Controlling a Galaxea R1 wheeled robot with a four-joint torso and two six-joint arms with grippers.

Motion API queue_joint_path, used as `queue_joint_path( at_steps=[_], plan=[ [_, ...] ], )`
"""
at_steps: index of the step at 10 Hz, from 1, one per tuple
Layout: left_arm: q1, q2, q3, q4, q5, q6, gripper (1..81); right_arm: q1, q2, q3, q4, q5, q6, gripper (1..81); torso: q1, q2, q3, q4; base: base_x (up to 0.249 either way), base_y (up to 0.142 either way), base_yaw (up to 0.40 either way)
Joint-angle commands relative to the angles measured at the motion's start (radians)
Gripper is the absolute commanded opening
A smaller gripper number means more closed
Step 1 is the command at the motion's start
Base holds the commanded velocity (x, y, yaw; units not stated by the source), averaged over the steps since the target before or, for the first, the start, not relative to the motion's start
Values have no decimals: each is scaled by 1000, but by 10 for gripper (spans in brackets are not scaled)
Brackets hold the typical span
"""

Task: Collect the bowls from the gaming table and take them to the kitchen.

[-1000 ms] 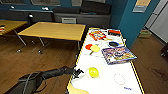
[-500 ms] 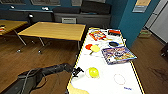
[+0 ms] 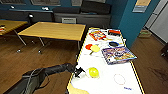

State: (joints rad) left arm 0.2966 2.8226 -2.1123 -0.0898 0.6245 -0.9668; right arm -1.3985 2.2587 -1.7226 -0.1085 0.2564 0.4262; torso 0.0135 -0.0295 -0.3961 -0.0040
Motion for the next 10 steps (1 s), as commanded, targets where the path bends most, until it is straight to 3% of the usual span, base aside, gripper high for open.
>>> queue_joint_path(
  at_steps=[1, 5, 10],
  plan=[
    [-141, 34, -20, -28, 6, -6, 811, 25, -42, 14, -23, -55, -3, 10, 0, 0, 0, 0, 0, 0, 0],
    [-124, 32, -14, -28, -48, -4, 811, 28, -37, 14, -33, -58, -3, 10, 0, 0, 0, 0, 0, 0, 0],
    [-110, 51, -20, -21, -61, -1, 811, 28, -35, 12, -34, -60, -3, 10, 0, 0, 0, 0, 0, 0, 0]
  ],
)
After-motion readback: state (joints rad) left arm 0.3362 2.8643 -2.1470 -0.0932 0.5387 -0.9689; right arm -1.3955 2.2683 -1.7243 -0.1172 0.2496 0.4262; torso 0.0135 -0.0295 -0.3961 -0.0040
